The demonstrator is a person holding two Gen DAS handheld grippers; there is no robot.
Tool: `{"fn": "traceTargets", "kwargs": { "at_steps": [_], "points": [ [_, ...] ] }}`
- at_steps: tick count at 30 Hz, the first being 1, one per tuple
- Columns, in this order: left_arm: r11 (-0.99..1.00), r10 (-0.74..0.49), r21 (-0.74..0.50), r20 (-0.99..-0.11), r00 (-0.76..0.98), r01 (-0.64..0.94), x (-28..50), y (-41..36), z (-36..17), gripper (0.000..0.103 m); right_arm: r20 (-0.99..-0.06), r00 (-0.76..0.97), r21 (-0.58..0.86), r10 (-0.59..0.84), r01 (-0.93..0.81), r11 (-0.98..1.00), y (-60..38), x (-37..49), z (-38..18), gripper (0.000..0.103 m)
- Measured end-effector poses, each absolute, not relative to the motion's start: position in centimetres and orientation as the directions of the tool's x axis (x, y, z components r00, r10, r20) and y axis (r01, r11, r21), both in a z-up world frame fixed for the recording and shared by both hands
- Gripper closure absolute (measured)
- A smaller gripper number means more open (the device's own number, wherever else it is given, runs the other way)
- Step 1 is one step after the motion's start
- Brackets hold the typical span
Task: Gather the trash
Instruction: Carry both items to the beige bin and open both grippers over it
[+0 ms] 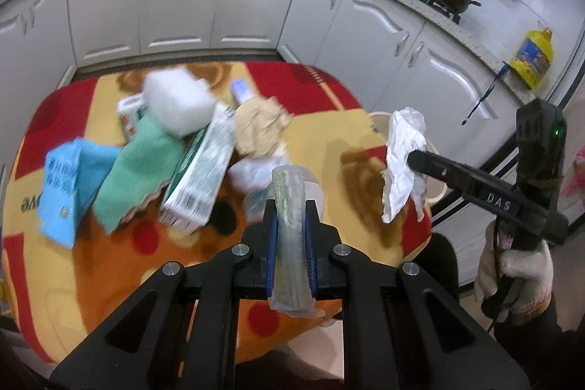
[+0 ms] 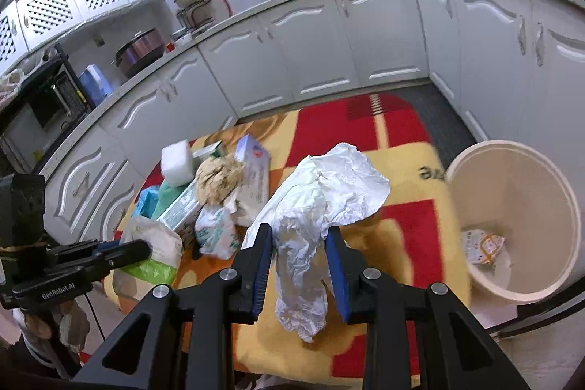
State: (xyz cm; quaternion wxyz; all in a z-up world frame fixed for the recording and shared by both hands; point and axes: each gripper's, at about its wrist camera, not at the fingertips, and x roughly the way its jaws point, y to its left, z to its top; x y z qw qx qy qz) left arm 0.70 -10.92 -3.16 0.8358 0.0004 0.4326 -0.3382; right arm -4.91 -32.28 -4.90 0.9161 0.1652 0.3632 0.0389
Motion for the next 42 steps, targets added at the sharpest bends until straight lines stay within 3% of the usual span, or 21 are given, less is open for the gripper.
{"fn": "traceTargets", "kwargs": {
  "at_steps": [11, 24, 39, 40, 42],
  "points": [
    [0.709, -0.622, -0.304, -0.695, 0.361, 0.636, 1.9, -16.6, -1.3, 0.093, -0.627, 0.775, 0.318, 0.076, 0.166, 0.933, -38.1, -7.0, -4.0, 0.074],
    [0.600, -0.690, -0.373, -0.688, 0.223, 0.707, 3.9, -28.9, -0.7, 0.093, -0.692, 0.714, 0.270, -0.106, 0.392, 0.880, -47.9, -8.8, -6.6, 0.074],
    [0.667, -0.602, -0.373, -0.780, 0.172, 0.645, 7.3, -41.1, -6.2, 0.092, -0.792, 0.602, 0.281, -0.104, 0.511, 0.813, -55.3, -6.8, -14.0, 0.074],
    [0.675, -0.593, -0.374, -0.788, 0.167, 0.635, 7.6, -41.5, -6.7, 0.091, -0.801, 0.589, 0.280, -0.106, 0.526, 0.803, -55.7, -6.6, -14.4, 0.074],
    [0.676, -0.586, -0.375, -0.796, 0.154, 0.634, 7.9, -42.0, -7.3, 0.084, -0.818, 0.567, 0.287, -0.103, 0.555, 0.781, -56.3, -6.5, -15.1, 0.055]
  ]
}}
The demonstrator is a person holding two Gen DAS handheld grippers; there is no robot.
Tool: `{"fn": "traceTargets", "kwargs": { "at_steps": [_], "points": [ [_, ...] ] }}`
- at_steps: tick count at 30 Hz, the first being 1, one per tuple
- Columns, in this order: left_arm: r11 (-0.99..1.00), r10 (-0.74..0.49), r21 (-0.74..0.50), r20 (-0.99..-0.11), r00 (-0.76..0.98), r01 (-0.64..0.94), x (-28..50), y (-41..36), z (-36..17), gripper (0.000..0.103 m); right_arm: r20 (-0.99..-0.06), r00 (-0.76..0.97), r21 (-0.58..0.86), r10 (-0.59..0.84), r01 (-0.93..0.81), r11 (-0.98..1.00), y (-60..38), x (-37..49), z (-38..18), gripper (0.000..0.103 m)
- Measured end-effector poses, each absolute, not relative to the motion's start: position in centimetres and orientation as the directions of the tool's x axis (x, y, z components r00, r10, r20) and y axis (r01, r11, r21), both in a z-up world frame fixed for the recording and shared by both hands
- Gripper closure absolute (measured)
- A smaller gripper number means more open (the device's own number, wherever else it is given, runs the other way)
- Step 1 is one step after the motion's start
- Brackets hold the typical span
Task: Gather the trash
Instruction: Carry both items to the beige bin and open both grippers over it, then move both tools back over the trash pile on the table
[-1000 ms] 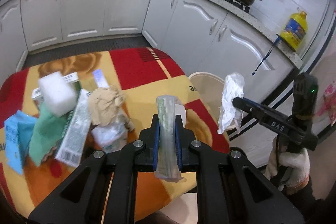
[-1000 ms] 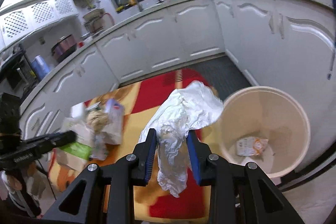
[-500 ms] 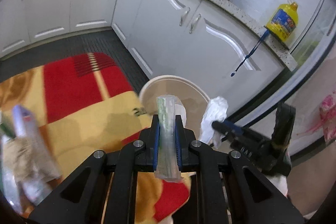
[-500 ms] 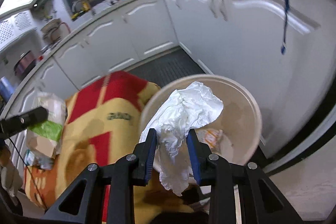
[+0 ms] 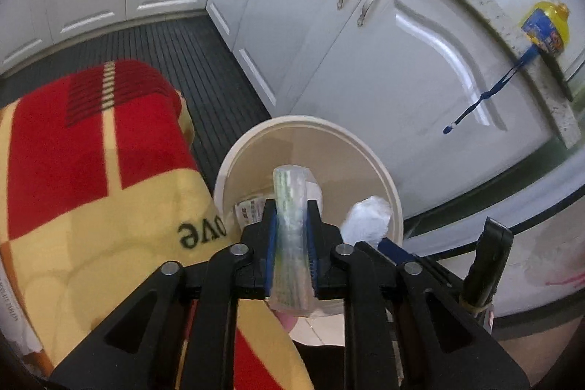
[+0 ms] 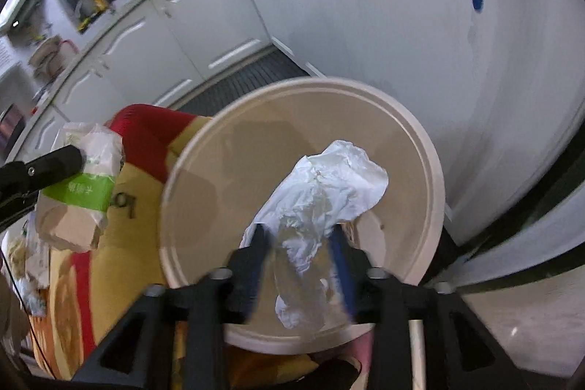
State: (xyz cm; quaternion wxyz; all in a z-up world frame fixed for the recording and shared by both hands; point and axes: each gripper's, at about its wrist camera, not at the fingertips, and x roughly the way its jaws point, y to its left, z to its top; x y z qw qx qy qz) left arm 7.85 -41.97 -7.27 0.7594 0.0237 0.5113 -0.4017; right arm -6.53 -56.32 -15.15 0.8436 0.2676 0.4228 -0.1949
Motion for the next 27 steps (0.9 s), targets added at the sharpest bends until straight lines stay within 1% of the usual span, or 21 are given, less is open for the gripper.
{"fn": "traceTargets", "kwargs": {
  "at_steps": [2, 3, 4, 9, 11, 13, 14, 17, 22, 27],
  "points": [
    [0.673, -0.594, -0.383, -0.790, 0.154, 0.633, 7.7, -41.9, -7.5, 0.058, -0.816, 0.569, 0.296, -0.104, 0.565, 0.770, -56.3, -6.9, -15.2, 0.054],
    [0.669, -0.597, -0.387, -0.788, 0.149, 0.634, 7.5, -41.8, -7.7, 0.054, -0.813, 0.573, 0.305, -0.100, 0.567, 0.765, -56.3, -7.3, -15.1, 0.054],
    [0.666, -0.598, -0.389, -0.788, 0.144, 0.636, 7.4, -41.6, -7.7, 0.052, -0.808, 0.581, 0.316, -0.096, 0.566, 0.761, -56.3, -7.6, -14.9, 0.054],
    [0.669, -0.593, -0.368, -0.788, 0.166, 0.645, 6.4, -40.2, -6.8, 0.052, -0.798, 0.592, 0.306, -0.108, 0.553, 0.775, -55.0, -8.6, -13.9, 0.054],
    [0.672, -0.581, -0.332, -0.791, 0.193, 0.662, 5.8, -39.4, -6.2, 0.052, -0.792, 0.602, 0.315, -0.100, 0.544, 0.778, -54.5, -8.8, -13.3, 0.054],
    [0.686, -0.575, -0.285, -0.776, 0.259, 0.670, 5.0, -38.1, -5.3, 0.052, -0.782, 0.614, 0.311, -0.106, 0.533, 0.787, -53.9, -8.8, -12.5, 0.053],
    [0.693, -0.576, -0.273, -0.766, 0.285, 0.667, 4.7, -37.2, -5.0, 0.052, -0.777, 0.619, 0.304, -0.114, 0.528, 0.793, -53.6, -8.8, -12.2, 0.052],
    [0.705, -0.566, -0.253, -0.764, 0.310, 0.663, 4.4, -35.6, -4.7, 0.052, -0.764, 0.631, 0.285, -0.130, 0.512, 0.811, -52.1, -8.7, -11.2, 0.041],
    [0.751, -0.543, -0.213, -0.738, 0.401, 0.626, 4.2, -32.4, -3.7, 0.052, -0.755, 0.638, 0.238, -0.155, 0.486, 0.841, -50.0, -8.3, -9.4, 0.040],
    [0.772, -0.525, -0.185, -0.724, 0.447, 0.608, 4.0, -30.2, -2.8, 0.052, -0.737, 0.656, 0.237, -0.162, 0.475, 0.848, -48.5, -8.1, -8.0, 0.038]
  ]
}}
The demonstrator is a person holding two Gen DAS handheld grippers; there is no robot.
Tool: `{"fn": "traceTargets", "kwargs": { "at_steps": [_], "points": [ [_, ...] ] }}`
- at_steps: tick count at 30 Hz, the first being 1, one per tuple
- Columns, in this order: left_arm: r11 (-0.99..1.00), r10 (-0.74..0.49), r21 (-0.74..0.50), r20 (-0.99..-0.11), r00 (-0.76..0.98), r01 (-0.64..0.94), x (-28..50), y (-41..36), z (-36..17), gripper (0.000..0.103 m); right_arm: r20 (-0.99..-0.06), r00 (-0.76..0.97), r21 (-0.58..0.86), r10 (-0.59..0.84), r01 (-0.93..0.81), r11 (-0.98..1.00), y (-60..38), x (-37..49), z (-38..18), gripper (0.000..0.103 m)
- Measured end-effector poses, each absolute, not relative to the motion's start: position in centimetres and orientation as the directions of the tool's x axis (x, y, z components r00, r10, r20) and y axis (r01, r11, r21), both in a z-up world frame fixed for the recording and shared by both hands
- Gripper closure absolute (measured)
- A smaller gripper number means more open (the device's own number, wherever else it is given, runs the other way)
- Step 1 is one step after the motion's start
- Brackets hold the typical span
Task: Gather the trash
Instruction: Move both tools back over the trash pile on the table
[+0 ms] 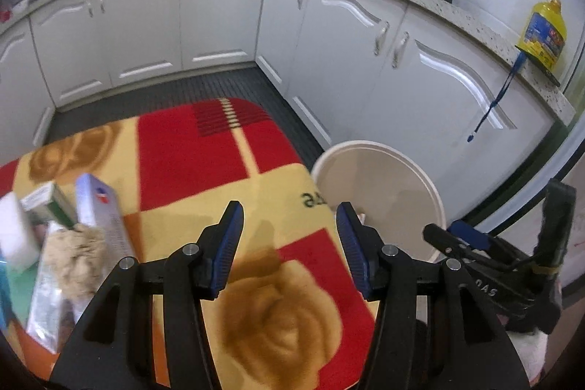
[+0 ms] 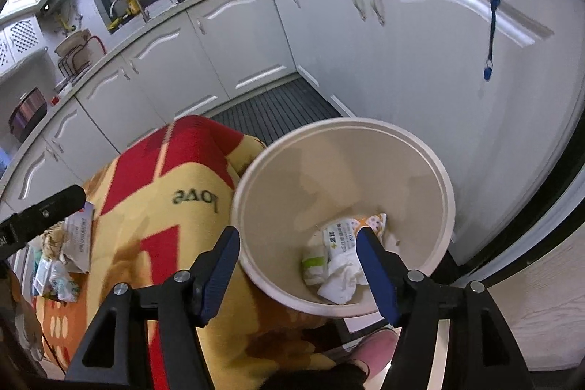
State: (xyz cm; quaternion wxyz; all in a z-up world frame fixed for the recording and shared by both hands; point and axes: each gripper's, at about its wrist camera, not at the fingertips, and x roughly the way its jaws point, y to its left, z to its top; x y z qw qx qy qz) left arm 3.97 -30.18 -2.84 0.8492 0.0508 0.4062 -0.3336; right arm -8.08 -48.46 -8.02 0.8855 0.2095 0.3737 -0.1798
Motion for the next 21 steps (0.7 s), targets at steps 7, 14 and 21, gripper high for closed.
{"fn": "traceTargets", "kwargs": {
  "at_steps": [7, 14, 21],
  "points": [
    [0.802, -0.498, -0.147, -0.699, 0.513, 0.579, 3.4, -25.7, -1.9, 0.047, -0.700, 0.699, 0.243, -0.146, 0.425, 0.872, -44.9, -7.2, -5.6, 0.032],
    [0.842, -0.455, -0.118, -0.679, 0.576, 0.526, 3.0, -20.8, -1.0, 0.041, -0.674, 0.730, 0.211, -0.114, 0.339, 0.917, -40.1, -5.1, -3.3, 0.027],
    [0.884, -0.401, -0.091, -0.655, 0.640, 0.459, 2.8, -15.8, -0.8, 0.040, -0.660, 0.746, 0.155, -0.088, 0.250, 0.956, -35.4, -3.3, -2.0, 0.026]
  ]
}}
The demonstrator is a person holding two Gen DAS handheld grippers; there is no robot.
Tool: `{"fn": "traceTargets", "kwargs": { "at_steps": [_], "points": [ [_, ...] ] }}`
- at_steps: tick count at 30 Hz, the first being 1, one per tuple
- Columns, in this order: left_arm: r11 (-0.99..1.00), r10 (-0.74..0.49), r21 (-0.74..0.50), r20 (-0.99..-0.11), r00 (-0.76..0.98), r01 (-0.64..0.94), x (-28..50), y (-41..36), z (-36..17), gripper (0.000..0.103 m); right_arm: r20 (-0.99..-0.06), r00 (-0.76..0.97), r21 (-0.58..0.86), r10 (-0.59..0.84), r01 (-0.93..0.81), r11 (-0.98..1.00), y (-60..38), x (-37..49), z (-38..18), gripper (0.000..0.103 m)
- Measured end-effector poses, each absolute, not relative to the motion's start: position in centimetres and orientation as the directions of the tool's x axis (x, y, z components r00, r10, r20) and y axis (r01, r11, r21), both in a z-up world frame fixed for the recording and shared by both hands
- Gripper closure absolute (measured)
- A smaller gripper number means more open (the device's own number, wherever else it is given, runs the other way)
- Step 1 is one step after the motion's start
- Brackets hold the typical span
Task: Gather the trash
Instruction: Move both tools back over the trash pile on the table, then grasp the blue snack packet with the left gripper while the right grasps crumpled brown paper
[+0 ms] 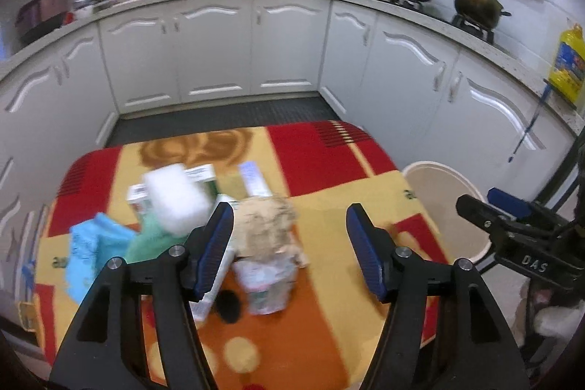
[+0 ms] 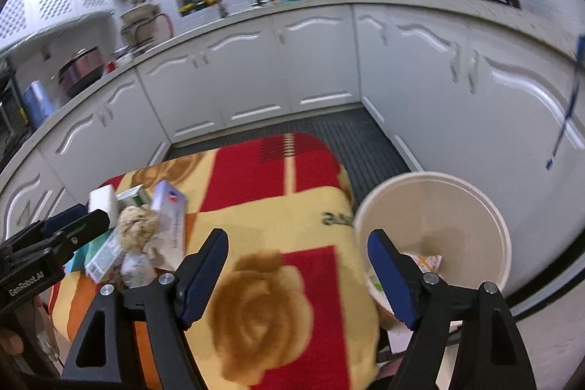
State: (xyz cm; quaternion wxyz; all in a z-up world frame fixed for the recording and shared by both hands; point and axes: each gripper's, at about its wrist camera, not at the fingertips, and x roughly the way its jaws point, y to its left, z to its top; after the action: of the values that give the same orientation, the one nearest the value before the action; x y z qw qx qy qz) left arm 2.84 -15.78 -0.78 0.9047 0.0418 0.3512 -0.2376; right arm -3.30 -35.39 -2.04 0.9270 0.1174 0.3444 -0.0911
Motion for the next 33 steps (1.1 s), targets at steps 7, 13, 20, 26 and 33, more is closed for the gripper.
{"fn": "traceTargets", "kwargs": {
  "at_steps": [7, 13, 20, 26, 33],
  "points": [
    [0.909, -0.364, -0.083, -0.637, 0.680, 0.409, 2.8, -12.0, -0.5, 0.040, -0.648, 0.761, 0.161, -0.038, 0.186, 0.969, -31.7, -2.0, -1.3, 0.024],
    [0.926, -0.334, -0.085, -0.636, 0.695, 0.367, 3.1, -9.3, -0.8, 0.040, -0.639, 0.769, 0.150, -0.005, 0.131, 0.980, -28.6, -1.1, -0.8, 0.024],
    [0.941, -0.304, -0.088, -0.644, 0.702, 0.327, 3.7, -6.9, -1.2, 0.040, -0.635, 0.772, 0.146, 0.016, 0.099, 0.984, -26.8, -0.3, -0.7, 0.023],
    [0.948, -0.288, -0.090, -0.644, 0.708, 0.304, 4.0, -5.2, -1.4, 0.040, -0.641, 0.767, 0.139, 0.024, 0.086, 0.987, -25.6, 0.3, -0.8, 0.022],
    [0.941, -0.319, -0.144, -0.675, 0.665, 0.305, 5.1, -1.8, -2.3, 0.040, -0.651, 0.759, 0.139, 0.037, 0.070, 0.988, -24.8, 0.8, -1.1, 0.022]
  ]
}}
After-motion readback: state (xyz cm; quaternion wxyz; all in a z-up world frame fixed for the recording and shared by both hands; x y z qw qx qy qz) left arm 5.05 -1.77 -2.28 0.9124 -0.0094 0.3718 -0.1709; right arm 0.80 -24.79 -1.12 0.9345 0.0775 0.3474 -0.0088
